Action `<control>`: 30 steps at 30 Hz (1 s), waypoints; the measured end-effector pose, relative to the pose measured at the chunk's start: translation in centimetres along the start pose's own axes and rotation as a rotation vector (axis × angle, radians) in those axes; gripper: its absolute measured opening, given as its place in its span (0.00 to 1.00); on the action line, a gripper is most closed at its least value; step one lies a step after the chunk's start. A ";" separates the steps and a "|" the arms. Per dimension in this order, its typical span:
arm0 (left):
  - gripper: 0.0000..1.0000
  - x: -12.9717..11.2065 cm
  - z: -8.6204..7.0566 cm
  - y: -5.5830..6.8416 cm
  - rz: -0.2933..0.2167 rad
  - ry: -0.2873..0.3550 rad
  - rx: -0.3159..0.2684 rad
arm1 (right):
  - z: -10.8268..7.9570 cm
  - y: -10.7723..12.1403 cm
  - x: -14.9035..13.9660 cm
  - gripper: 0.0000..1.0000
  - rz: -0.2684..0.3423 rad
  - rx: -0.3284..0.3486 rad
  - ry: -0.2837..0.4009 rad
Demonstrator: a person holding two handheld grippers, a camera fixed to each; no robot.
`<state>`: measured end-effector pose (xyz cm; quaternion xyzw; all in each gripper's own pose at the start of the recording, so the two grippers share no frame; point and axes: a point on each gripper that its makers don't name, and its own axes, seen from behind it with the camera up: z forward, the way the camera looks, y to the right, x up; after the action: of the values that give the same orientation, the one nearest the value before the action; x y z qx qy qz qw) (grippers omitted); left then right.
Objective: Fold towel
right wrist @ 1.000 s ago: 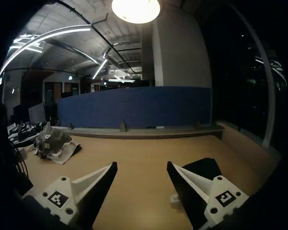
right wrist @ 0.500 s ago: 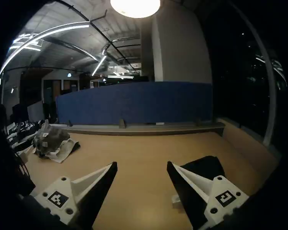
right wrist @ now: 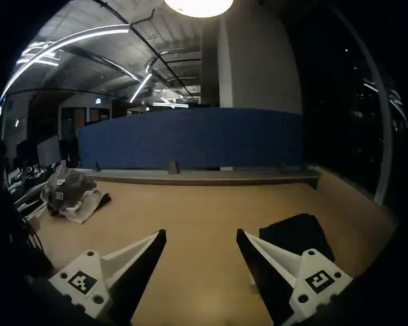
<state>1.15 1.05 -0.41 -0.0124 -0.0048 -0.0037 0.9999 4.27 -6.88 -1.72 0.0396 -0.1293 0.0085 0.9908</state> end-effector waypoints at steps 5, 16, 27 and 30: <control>0.95 -0.9 0.1 -0.5 -0.017 -0.009 0.002 | 0.5 -0.6 0.0 1.00 -0.005 0.008 0.000; 0.95 -1.0 0.4 -0.3 0.003 -0.001 -0.009 | 0.5 -0.7 -0.4 1.00 -0.006 0.004 0.007; 0.94 -0.9 0.2 -0.3 0.003 0.009 -0.012 | 0.2 -0.5 1.4 1.00 0.001 0.020 0.072; 0.95 -1.0 0.1 -0.3 0.004 0.009 -0.012 | 0.4 0.1 2.4 1.00 0.001 0.017 0.106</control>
<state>0.12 0.73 -0.29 -0.0183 -0.0001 -0.0018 0.9998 6.52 -6.76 -0.67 0.0476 -0.0766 0.0123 0.9959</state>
